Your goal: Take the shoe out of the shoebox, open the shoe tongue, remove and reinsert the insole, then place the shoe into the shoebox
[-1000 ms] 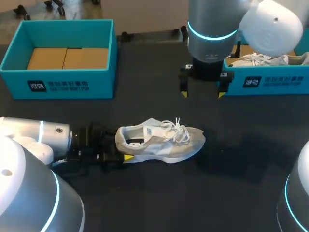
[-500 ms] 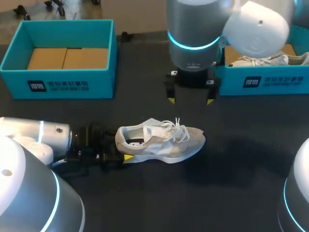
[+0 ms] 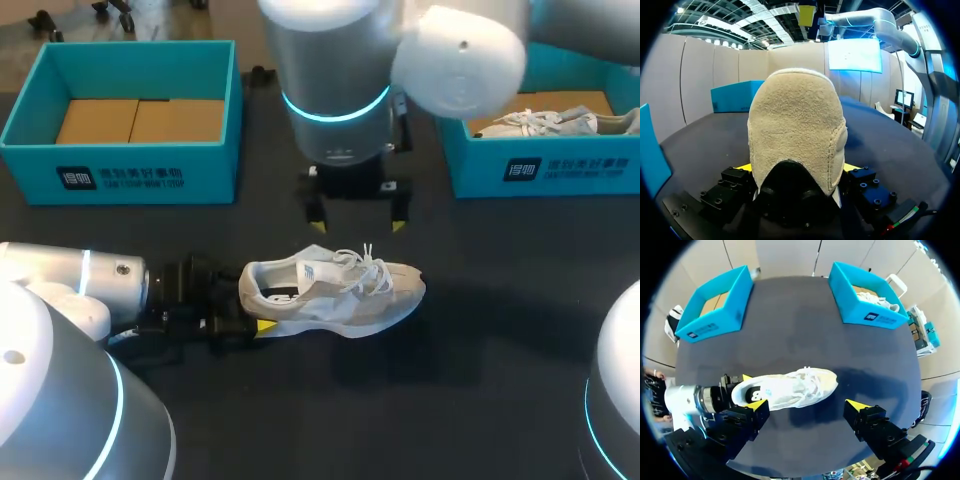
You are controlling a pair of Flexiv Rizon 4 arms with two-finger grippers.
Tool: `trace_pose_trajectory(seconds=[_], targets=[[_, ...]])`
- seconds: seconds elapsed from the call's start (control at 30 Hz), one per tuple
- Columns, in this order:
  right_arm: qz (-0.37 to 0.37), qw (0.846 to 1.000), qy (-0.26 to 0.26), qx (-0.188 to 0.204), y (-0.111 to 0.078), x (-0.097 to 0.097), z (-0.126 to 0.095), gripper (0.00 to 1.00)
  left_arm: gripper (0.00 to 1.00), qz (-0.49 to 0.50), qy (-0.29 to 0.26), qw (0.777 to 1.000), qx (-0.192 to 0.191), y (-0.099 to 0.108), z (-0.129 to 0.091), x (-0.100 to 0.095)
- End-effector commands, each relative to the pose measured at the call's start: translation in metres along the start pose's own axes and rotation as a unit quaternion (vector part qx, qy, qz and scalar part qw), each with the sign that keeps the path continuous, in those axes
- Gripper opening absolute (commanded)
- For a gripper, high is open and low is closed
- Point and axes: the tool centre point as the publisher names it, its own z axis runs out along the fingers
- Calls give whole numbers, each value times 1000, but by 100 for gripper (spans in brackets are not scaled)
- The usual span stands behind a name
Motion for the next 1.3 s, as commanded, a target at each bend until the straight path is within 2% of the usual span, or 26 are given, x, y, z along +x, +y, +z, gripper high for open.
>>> trace_pose_trajectory(seconds=[0.03,0.3,0.77,1.0,1.3], targets=[[43,998,-50,-12,-23,26,15,100,0,0,0,1000,-2,3,1,1],[44,998,-49,-3,-34,42,31,100,0,0,0,1000,-2,3,1,1],[44,998,-49,-3,-34,42,31,100,0,0,0,1000,-2,3,1,1],[78,994,-82,2,-30,53,46,100,0,0,0,1000,-2,3,1,1],[76,991,-111,6,-24,69,60,100,0,0,0,1000,-2,3,1,1]])
